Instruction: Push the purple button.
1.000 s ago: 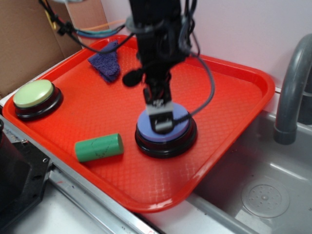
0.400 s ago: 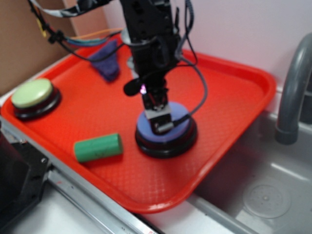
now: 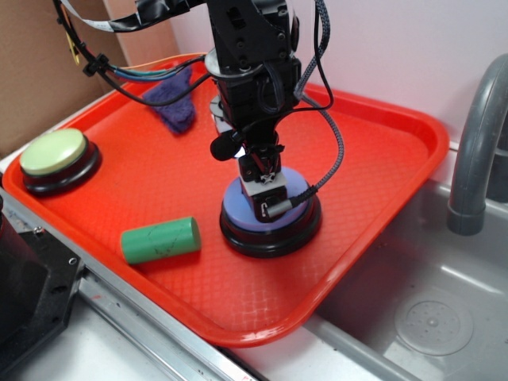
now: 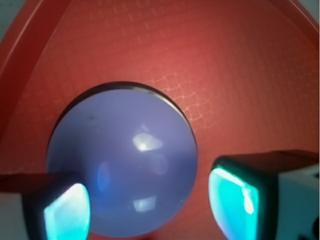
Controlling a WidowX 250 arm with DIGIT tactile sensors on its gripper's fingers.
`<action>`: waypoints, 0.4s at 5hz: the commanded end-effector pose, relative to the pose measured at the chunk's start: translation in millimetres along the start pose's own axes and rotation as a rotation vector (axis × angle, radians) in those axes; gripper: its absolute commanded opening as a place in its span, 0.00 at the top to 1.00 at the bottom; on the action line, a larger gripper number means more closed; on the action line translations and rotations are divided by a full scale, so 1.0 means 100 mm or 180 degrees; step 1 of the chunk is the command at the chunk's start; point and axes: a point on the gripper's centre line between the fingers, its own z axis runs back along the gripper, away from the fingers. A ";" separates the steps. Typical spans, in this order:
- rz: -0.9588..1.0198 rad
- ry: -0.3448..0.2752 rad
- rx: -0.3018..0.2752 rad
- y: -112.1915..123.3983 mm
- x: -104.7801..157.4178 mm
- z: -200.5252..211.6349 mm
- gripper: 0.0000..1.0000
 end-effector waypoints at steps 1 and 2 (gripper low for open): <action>-0.0002 -0.0025 -0.0558 -0.11 0.19 -0.24 0.00; -0.0089 0.0009 -0.0442 -0.12 0.19 -0.04 0.00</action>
